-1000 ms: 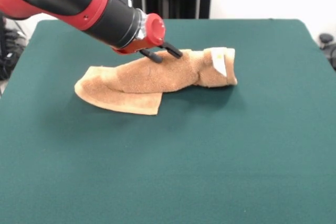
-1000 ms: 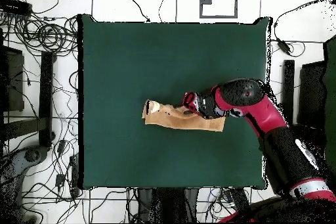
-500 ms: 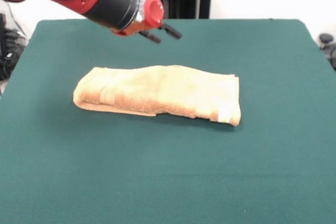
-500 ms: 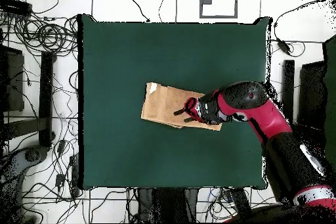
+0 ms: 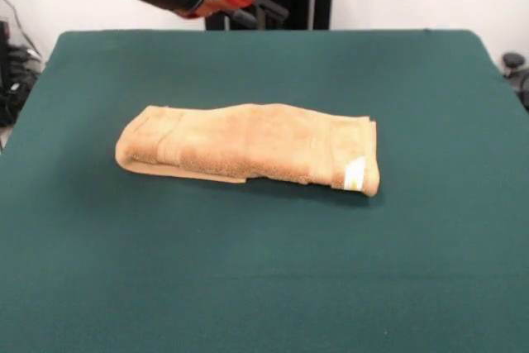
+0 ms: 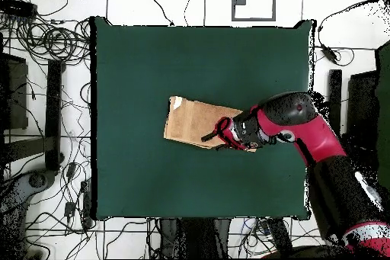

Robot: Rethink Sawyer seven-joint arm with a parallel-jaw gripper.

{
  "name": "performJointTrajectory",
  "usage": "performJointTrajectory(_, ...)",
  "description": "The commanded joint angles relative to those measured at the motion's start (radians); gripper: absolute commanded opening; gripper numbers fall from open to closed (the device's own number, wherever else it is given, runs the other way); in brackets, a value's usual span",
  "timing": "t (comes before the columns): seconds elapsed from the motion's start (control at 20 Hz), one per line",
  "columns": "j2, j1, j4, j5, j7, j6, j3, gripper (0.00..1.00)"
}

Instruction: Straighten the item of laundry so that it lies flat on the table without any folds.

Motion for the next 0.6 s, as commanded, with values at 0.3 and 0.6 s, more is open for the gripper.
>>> performJointTrajectory(0.3, 0.063, 0.06, -0.177, -0.187, -0.041, -0.54, 0.023, 1.0)
performJointTrajectory(0.6, 0.135, 0.029, -0.259, -0.173, -0.111, -0.423, 0.117, 1.0)
